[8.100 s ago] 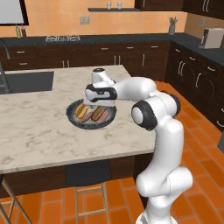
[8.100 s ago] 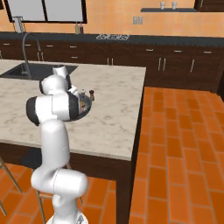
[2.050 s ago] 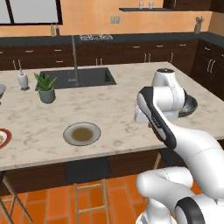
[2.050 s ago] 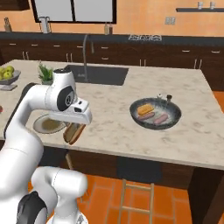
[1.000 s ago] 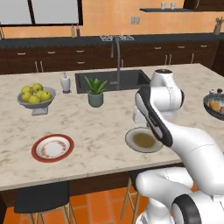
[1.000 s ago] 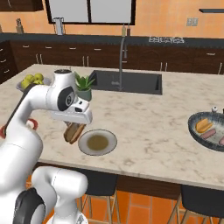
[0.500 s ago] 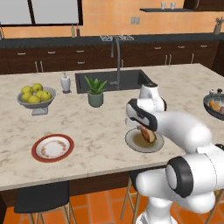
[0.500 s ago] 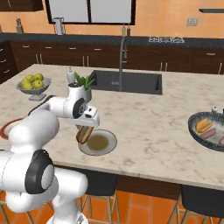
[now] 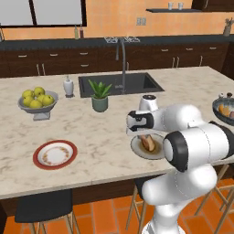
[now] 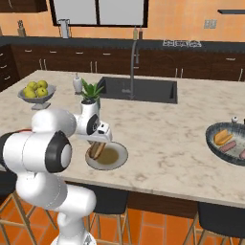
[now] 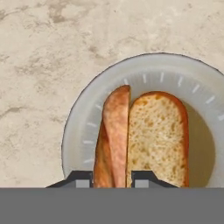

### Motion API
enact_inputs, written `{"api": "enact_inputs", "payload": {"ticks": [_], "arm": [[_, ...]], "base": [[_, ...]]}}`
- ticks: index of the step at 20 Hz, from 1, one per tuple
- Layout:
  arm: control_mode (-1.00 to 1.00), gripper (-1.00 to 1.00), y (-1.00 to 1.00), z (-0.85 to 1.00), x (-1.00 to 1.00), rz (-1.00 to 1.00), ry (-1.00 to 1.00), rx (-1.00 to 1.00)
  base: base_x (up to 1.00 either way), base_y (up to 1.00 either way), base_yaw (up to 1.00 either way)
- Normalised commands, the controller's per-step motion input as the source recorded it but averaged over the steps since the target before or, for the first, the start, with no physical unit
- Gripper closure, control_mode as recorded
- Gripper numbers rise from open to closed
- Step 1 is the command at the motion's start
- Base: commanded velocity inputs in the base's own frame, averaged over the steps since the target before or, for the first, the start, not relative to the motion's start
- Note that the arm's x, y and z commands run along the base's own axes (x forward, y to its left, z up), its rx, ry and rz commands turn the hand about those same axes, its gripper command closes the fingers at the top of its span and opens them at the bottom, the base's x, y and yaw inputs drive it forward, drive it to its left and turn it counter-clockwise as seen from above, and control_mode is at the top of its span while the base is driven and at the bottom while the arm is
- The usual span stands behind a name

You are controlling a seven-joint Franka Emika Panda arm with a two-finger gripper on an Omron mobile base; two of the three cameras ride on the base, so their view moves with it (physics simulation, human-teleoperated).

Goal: Place one bun and one sausage from the bowl on each plate.

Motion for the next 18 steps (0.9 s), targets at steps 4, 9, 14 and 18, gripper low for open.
{"api": "enact_inputs", "payload": {"ticks": [4,9,14,18], "arm": [[-1.0,-1.0,0.0,0.0,0.0,0.0,0.0,0.0],[-1.0,-1.0,-0.01,0.12,-0.06,0.0,0.0,0.0],[-1.0,-1.0,-0.01,0.8,-0.97,-0.01,-0.08,0.0],[-1.0,-1.0,-0.01,0.59,-0.99,0.0,-0.01,0.0]], "base": [[0.0,0.0,0.0],[0.0,0.0,0.0],[0.0,0.0,0.0],[0.0,0.0,0.0]]}}
